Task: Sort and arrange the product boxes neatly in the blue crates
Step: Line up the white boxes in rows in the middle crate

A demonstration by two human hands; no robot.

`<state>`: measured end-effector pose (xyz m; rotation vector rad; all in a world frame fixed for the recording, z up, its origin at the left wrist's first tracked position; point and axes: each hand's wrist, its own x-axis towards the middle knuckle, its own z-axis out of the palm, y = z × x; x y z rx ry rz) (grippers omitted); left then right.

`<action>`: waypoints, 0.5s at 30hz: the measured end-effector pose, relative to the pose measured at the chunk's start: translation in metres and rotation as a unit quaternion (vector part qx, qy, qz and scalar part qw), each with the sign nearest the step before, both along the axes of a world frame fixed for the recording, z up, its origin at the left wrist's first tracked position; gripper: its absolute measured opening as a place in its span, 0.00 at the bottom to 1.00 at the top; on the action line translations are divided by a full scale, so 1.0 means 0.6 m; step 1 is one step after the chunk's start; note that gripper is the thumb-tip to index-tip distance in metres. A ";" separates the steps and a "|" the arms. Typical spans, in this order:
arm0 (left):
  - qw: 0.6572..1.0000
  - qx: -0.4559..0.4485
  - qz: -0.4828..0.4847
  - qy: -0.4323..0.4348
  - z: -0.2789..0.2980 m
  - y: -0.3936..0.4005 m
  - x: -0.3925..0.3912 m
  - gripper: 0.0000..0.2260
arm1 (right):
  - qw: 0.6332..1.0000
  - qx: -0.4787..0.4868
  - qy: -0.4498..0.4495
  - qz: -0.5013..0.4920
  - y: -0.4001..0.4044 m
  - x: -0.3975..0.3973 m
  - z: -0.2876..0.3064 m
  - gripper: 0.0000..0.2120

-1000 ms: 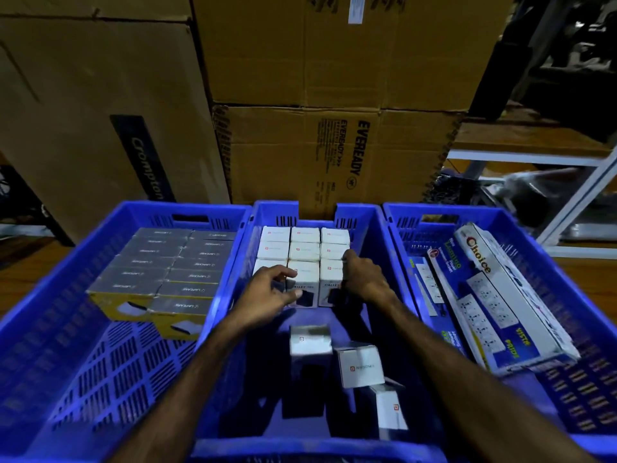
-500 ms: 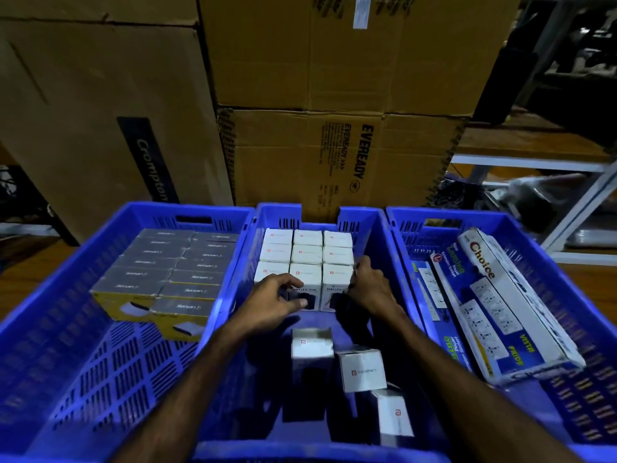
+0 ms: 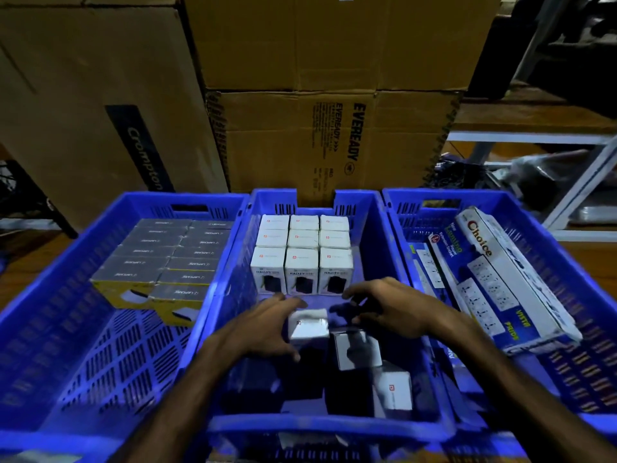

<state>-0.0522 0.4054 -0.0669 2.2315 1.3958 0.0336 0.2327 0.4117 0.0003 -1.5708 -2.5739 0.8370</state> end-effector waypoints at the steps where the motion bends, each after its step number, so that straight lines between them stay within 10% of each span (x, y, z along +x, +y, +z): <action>1: 1.000 0.015 -0.009 0.006 0.001 0.003 0.002 0.35 | 1.000 0.001 0.005 0.008 -0.002 0.001 -0.002 0.23; 9: 0.992 0.052 0.066 -0.092 0.071 -0.002 -0.020 0.21 | 0.997 0.029 0.061 0.032 0.003 -0.017 -0.008 0.29; 15: 0.988 0.121 0.101 -0.011 0.119 0.012 -0.052 0.25 | 0.990 0.104 0.088 -0.019 0.007 0.000 -0.016 0.21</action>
